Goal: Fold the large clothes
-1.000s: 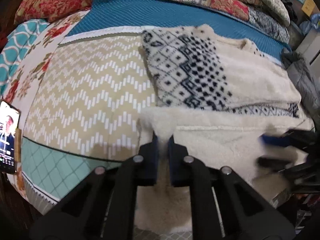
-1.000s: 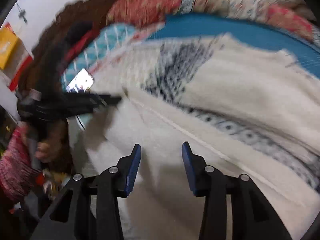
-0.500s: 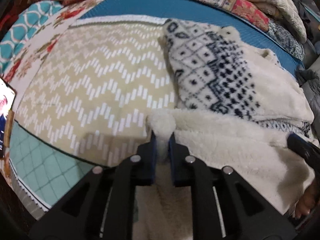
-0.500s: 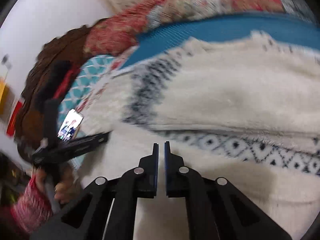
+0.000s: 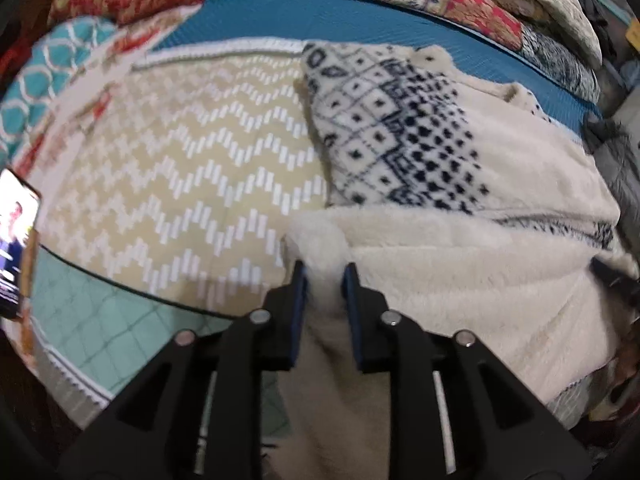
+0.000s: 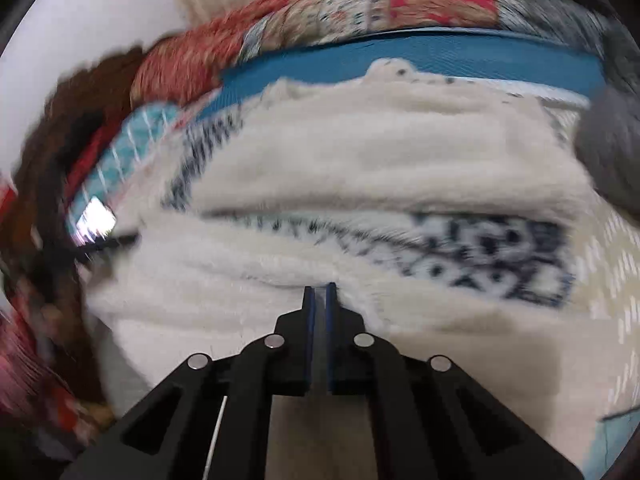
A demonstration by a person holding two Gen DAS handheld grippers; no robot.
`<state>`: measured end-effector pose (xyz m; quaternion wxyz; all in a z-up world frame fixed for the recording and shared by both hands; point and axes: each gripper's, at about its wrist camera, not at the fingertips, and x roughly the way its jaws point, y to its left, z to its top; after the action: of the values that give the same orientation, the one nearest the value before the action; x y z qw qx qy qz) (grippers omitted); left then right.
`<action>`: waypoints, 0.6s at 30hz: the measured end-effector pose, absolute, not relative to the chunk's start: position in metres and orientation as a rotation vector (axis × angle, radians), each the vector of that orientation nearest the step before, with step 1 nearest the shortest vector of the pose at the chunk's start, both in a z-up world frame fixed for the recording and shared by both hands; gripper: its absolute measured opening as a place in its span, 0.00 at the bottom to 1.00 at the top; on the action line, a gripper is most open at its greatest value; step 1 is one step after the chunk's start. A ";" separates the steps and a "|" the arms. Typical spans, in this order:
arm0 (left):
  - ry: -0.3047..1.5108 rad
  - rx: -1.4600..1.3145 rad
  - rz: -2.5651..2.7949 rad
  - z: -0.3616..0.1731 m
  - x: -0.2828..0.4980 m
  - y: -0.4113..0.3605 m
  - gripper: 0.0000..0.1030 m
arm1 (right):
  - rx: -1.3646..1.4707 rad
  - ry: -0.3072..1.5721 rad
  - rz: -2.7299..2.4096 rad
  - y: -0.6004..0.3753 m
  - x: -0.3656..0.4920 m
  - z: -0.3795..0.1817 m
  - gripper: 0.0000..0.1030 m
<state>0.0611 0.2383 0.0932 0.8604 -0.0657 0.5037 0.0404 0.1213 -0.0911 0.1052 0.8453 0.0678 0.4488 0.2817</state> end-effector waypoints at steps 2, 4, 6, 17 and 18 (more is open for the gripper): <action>1.032 -0.142 0.075 0.103 0.051 0.238 0.35 | 0.133 0.866 0.562 -0.105 0.111 0.129 0.76; 1.006 -0.153 0.086 0.112 0.038 0.245 0.42 | 0.115 0.833 0.511 -0.124 0.101 0.140 0.73; 0.994 -0.160 0.109 0.117 0.029 0.253 0.43 | 0.079 0.820 0.434 -0.140 0.092 0.143 0.62; 0.984 -0.044 -0.023 0.119 0.017 0.197 0.43 | 0.190 0.886 0.292 -0.178 0.106 0.091 0.71; 1.005 -0.015 -0.020 0.110 0.022 0.190 0.43 | 0.215 0.864 0.263 -0.183 0.111 0.090 0.72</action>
<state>0.0218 0.1896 0.1102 0.8764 -0.0074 0.4814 -0.0094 0.1107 -0.1833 0.0904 0.8943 0.1038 0.4165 0.1268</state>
